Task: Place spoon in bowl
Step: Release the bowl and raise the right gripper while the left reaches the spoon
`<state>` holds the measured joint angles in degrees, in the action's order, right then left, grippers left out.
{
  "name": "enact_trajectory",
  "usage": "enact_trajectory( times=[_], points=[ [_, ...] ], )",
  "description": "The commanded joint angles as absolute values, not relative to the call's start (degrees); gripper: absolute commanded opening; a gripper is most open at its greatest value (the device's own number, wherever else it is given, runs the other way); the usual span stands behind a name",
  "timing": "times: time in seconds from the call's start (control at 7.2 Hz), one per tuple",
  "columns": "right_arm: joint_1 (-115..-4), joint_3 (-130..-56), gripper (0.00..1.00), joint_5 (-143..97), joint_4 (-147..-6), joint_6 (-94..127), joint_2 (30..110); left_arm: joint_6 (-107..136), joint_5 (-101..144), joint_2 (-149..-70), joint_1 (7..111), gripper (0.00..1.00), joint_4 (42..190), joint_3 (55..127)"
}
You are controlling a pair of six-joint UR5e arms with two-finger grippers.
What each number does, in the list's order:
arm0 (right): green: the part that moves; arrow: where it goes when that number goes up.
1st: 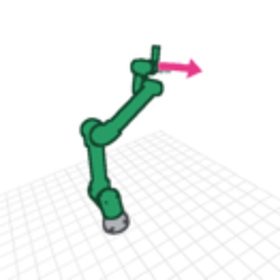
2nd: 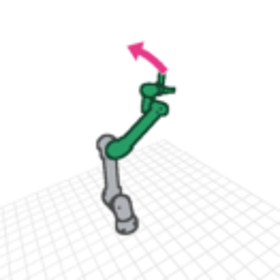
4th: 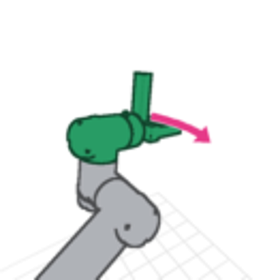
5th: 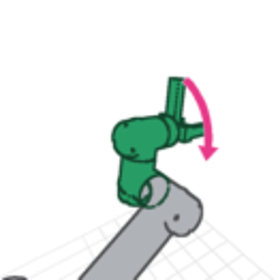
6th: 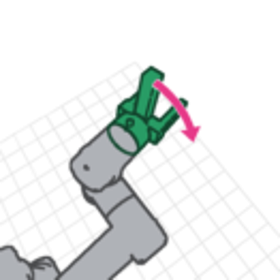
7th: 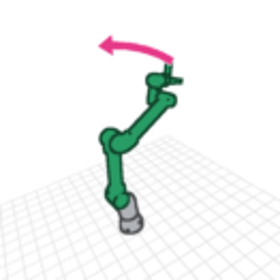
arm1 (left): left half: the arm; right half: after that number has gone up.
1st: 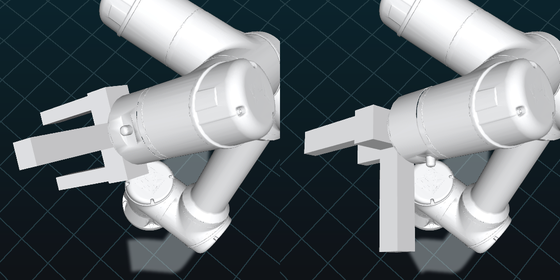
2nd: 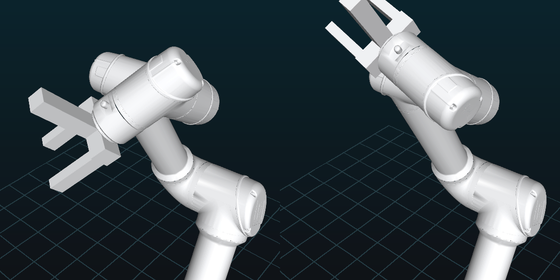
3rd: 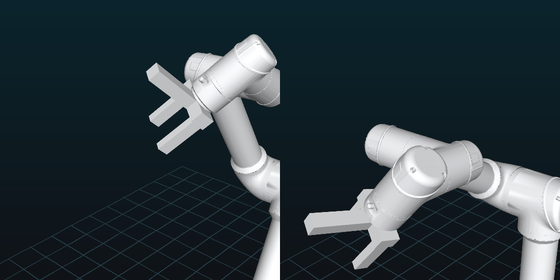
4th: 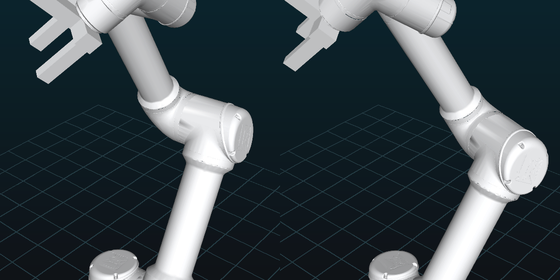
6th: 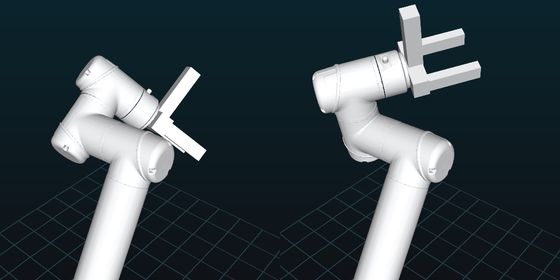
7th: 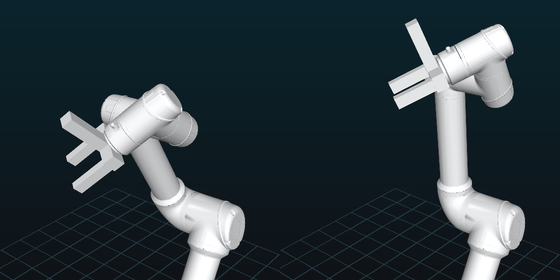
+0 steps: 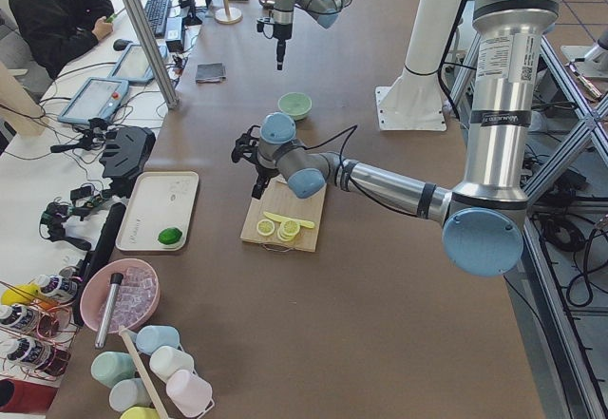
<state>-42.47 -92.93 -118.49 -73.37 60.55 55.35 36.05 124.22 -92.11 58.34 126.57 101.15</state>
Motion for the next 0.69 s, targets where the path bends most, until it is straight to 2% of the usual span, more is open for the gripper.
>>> enact_trajectory(
  times=[0.0, 0.56],
  points=[
    [-48.4, -97.3, 1.00, -120.2, -72.8, 48.1, 63.7, 40.6, 115.8, -92.2, 49.0, 0.98, 126.6, 102.9],
    [-51.1, -97.4, 1.00, -120.9, -73.3, 47.7, 66.5, 43.1, 108.8, -92.0, 39.4, 0.98, 126.5, 102.0]
  ],
)
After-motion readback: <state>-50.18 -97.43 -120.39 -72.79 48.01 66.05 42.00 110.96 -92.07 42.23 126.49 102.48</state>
